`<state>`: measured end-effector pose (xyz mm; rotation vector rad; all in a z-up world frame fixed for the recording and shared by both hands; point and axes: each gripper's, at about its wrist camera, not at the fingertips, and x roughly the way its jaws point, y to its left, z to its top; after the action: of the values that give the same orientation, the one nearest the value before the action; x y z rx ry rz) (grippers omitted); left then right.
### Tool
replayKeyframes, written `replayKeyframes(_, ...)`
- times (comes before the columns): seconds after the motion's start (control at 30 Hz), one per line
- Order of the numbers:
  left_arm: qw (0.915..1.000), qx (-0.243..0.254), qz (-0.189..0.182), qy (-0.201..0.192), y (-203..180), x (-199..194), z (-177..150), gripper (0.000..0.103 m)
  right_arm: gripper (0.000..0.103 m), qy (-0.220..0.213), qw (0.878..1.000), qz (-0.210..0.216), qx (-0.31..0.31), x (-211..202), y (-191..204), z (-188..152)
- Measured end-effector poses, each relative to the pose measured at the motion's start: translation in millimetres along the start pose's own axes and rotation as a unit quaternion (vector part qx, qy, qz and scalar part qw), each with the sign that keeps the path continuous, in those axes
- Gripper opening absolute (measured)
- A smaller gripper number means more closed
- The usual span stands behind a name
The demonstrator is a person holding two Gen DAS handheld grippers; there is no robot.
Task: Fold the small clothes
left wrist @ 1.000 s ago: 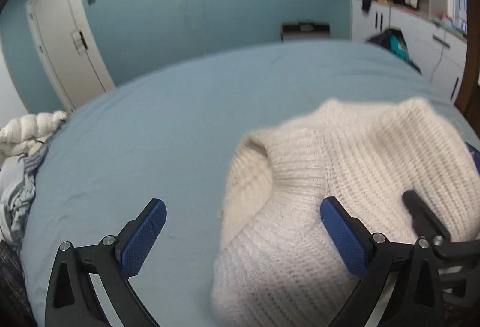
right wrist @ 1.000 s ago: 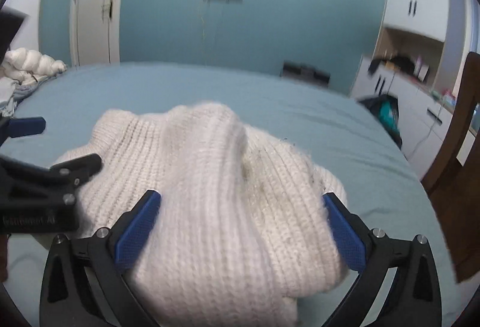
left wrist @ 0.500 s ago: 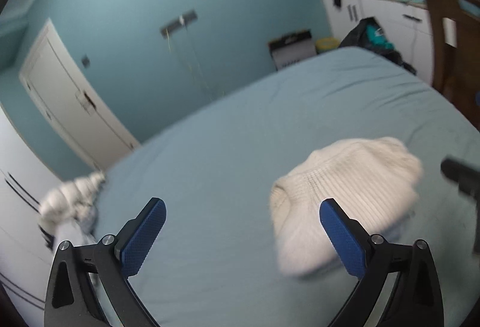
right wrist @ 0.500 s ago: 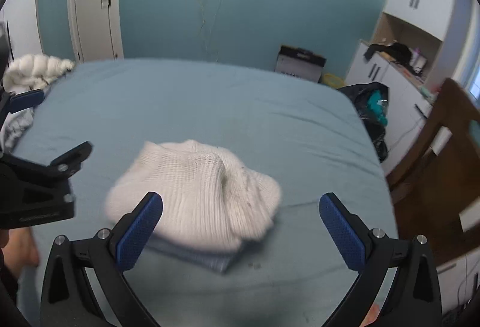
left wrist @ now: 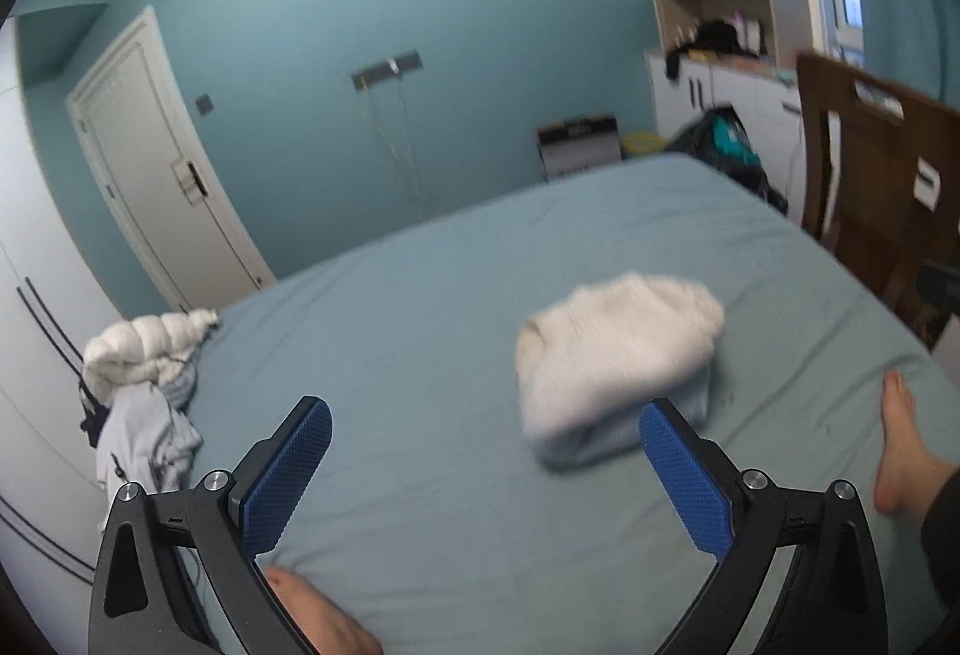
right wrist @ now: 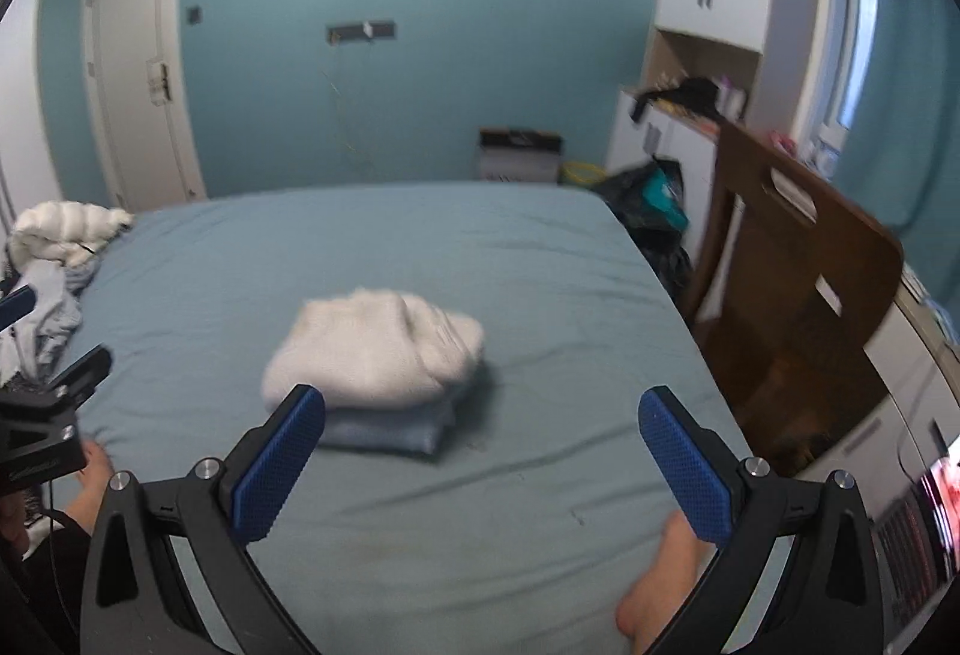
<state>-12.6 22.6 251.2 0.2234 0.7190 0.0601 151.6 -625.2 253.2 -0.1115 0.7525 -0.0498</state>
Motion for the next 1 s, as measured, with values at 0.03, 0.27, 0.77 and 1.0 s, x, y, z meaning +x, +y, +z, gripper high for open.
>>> replayKeyframes(0.03,0.9999,0.011,-0.002,0.009,-3,8,-7,0.103,0.102,0.013,1.0,-0.002,-0.002,9,1,-5)
replayKeyframes(0.27,0.9973,0.068,0.025,0.016,-3,20,-29,0.103,0.102,0.038,0.997,-0.041,-0.051,38,17,-21)
replayKeyframes(0.77,0.9936,0.031,-0.02,0.107,17,42,-40,0.103,0.102,0.109,0.991,-0.003,-0.076,48,62,-37)
replayKeyframes(1.0,0.9906,0.036,-0.031,0.128,14,51,-47,0.103,0.102,0.101,0.991,-0.007,-0.089,42,63,-39)
